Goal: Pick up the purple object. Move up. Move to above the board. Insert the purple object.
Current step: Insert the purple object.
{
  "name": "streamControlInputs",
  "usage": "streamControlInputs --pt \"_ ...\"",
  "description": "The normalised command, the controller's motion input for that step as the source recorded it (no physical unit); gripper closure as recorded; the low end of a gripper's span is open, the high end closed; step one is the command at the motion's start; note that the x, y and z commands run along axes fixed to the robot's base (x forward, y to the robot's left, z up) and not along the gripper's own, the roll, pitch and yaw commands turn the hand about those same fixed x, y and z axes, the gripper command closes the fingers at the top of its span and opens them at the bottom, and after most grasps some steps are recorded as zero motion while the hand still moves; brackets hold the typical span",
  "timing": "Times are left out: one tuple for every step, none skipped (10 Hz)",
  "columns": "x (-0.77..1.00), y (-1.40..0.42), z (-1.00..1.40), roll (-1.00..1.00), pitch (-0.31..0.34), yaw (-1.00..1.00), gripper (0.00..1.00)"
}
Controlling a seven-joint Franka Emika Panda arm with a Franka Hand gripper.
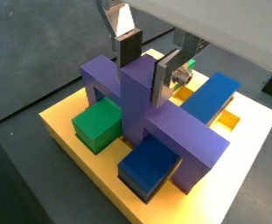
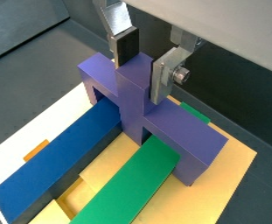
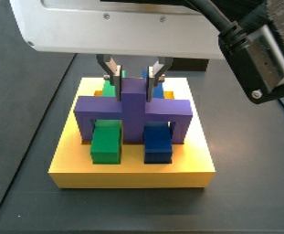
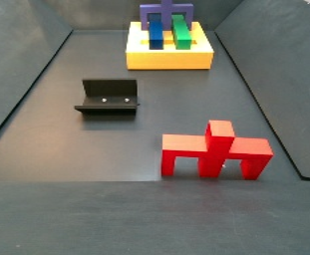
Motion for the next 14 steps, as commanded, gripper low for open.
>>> streamControlInputs --pt "0.00 0.00 -0.42 -0.15 -0.070 -0.15 1.00" --pt "0.00 0.00 -0.49 -0.14 -0.060 -0.12 1.00" --pt "0.05 0.11 -0.41 -0.22 -0.060 -0.16 1.00" --pt "0.00 0.00 -0.25 -0.18 -0.037 -0.16 1.00" --pt "0.00 0.00 -0.16 -0.17 -0.021 -0.17 1.00" --pt "-0.02 0.08 -0.11 -0.13 -0.004 -0.21 1.00" --pt "-0.07 0.12 -0.14 -0.13 -0.037 -0.15 1.00" --pt "0.00 0.03 -0.13 -0.15 -0.073 -0.05 1.00" --pt "0.00 0.00 -0.21 -0.20 -0.090 0.00 1.00" --pt "0.00 0.00 -0.27 -0.21 -0.096 0.07 1.00" --pt "-0.04 -0.01 -0.25 -0.25 -0.116 0.17 1.00" --pt "0.00 0.00 -0.14 -0.24 -0.091 0.14 1.00" --pt "0.09 0.00 -0.01 -0.19 0.000 0.15 1.00" --pt "0.16 0.00 0.00 -0.12 0.000 0.07 1.00"
